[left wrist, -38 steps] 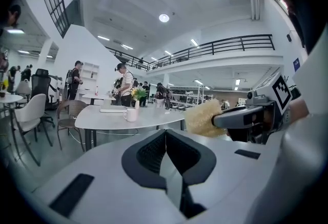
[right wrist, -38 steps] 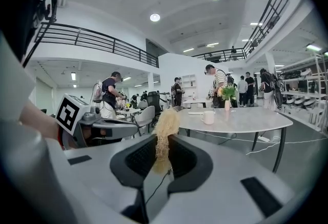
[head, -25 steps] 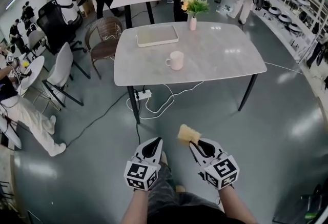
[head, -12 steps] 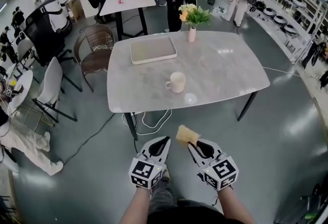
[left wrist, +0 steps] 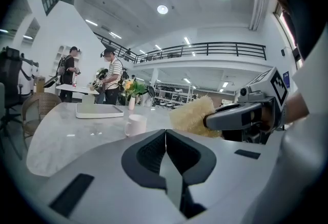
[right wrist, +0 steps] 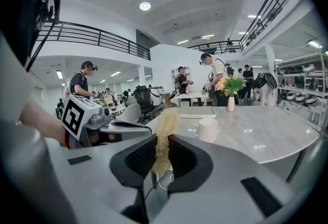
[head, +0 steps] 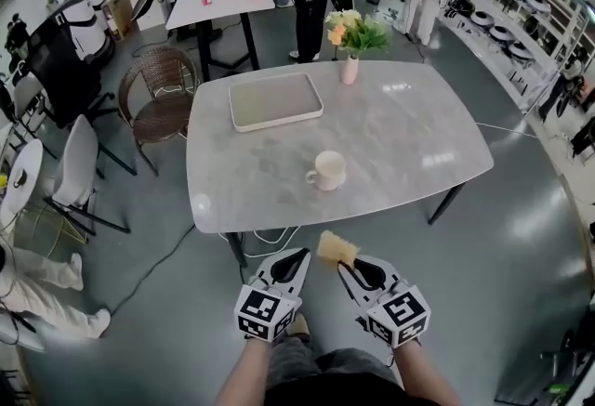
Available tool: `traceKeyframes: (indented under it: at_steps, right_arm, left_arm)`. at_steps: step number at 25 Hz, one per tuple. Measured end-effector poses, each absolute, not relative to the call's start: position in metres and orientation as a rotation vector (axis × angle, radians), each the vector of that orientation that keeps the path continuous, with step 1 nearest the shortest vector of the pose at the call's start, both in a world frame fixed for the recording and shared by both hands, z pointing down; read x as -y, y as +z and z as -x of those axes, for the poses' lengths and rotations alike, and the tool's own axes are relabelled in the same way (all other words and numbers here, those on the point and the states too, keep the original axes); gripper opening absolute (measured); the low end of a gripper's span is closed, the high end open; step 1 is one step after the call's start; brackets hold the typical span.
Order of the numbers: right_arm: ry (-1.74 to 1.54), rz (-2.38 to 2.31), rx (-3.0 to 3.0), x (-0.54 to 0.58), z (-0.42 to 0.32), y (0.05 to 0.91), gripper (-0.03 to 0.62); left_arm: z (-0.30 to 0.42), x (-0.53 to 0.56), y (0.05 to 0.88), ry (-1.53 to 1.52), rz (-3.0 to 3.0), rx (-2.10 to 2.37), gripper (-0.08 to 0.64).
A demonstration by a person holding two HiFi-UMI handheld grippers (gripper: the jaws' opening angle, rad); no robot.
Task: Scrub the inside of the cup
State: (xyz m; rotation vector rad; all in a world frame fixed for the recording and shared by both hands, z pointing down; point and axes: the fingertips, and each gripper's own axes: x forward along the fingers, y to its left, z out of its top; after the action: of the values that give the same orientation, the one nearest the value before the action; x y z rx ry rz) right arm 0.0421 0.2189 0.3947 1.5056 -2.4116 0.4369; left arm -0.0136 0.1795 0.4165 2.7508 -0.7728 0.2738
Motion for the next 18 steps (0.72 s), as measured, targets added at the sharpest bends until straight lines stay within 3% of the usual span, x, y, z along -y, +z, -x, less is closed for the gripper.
traceKeyframes:
  at_steps: [18]
  right_arm:
    - [0.501,-1.478,2.387,-0.128,-0.073,0.421,0.060]
  left_arm:
    - [0.001,-0.095,0.443,0.378,-2.736,0.710,0.014]
